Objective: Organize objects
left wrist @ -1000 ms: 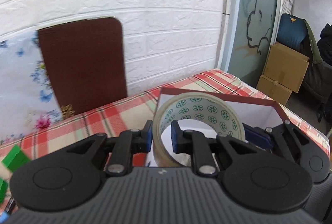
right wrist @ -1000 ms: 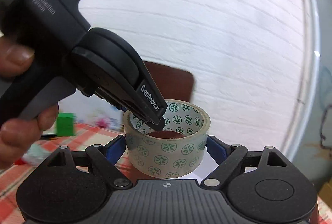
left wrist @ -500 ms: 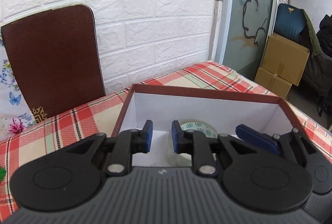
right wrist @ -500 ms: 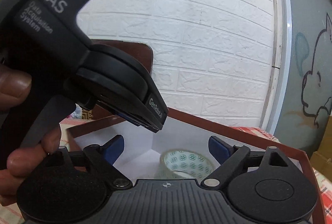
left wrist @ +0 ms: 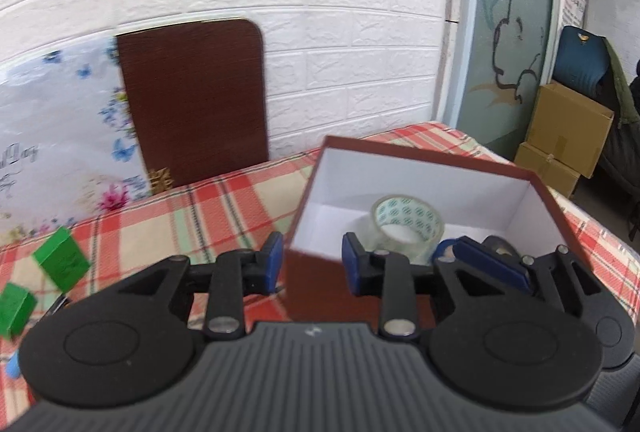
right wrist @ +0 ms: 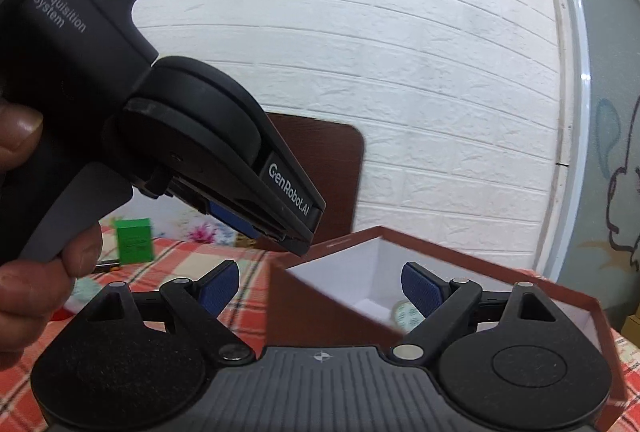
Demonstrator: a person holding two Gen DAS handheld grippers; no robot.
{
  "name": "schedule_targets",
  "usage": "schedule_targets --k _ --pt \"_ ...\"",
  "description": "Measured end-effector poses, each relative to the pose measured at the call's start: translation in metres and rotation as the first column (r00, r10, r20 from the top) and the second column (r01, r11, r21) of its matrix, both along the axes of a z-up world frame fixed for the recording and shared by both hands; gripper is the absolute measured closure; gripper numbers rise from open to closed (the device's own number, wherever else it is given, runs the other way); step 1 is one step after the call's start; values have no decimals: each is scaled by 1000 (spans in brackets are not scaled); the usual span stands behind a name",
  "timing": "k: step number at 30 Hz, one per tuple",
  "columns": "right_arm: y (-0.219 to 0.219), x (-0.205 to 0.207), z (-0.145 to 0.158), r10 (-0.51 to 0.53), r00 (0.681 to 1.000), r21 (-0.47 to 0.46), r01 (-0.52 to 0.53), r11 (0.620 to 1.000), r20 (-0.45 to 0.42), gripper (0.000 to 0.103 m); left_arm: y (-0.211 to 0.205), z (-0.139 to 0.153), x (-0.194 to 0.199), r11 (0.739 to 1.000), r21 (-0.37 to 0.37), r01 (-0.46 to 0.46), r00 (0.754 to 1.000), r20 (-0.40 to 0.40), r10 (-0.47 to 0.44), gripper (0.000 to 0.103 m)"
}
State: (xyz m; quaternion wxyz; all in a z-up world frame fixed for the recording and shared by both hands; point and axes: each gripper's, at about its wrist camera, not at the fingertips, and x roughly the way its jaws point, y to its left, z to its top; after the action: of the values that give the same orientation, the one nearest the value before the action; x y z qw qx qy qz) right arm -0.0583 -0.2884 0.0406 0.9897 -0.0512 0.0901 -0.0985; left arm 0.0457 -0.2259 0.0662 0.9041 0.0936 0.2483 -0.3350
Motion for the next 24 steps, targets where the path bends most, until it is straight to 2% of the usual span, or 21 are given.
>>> schedule_targets --k 8,12,14,24 --pt "34 -3 -16 99 990 61 -94 994 -96 16 55 -15 -6 992 33 -120 992 -18 121 69" --pt "50 -9 -19 114 987 71 -107 992 -114 16 76 -23 -8 984 50 -171 985 -21 172 65" --pt "53 -11 -19 110 987 80 -101 992 -117 16 84 -26 -8 980 55 -190 981 -23 192 60" --pt "52 -31 -24 2 992 175 21 984 -130 16 114 -45 -12 967 79 -241 969 -33 244 54"
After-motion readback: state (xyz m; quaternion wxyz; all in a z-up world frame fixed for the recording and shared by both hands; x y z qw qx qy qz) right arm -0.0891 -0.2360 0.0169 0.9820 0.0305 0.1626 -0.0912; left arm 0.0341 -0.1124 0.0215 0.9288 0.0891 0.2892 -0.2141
